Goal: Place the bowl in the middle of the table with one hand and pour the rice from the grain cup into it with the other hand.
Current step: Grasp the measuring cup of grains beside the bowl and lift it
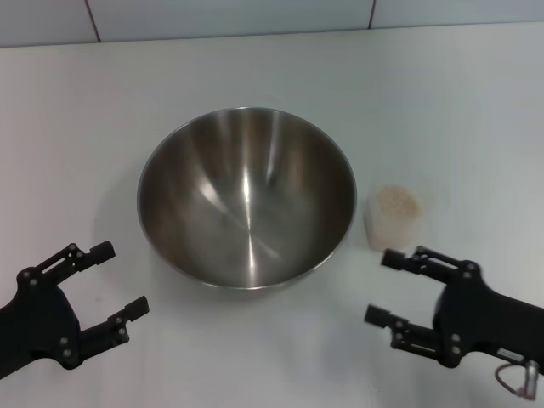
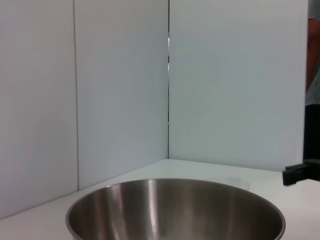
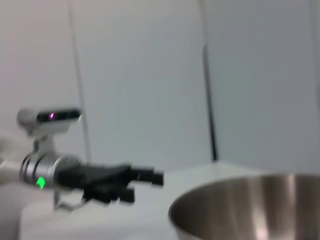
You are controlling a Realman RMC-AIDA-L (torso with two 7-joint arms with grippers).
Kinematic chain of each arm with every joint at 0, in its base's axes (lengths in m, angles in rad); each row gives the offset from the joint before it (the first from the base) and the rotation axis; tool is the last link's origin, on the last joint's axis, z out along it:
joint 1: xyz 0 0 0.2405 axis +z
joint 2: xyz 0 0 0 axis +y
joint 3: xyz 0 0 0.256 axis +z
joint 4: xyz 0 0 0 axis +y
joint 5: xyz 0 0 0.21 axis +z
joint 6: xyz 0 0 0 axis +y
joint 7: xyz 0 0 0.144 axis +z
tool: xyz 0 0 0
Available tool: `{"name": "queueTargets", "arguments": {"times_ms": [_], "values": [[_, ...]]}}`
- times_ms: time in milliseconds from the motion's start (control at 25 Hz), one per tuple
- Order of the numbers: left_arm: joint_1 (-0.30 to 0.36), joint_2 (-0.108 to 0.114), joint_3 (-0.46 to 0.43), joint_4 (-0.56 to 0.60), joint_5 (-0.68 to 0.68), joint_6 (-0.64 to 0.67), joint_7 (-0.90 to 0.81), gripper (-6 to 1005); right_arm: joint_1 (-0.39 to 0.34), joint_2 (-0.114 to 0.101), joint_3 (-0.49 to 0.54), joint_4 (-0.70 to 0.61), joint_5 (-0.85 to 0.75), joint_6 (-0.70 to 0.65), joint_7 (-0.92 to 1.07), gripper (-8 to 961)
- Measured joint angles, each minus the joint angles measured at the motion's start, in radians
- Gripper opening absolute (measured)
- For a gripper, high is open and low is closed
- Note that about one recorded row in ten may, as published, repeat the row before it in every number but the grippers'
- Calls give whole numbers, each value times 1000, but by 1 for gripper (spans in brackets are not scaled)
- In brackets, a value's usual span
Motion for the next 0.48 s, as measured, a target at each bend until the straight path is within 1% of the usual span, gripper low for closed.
{"name": "queueTargets", "arguments": {"times_ms": [280,480], "values": [[-7,5,5,1,0,4,-9,800,-130,2,183,190,134,5,-211,720],[-9,8,6,0,0,8,-11,800,-189,3,329,301,145,54,-331,719]]}}
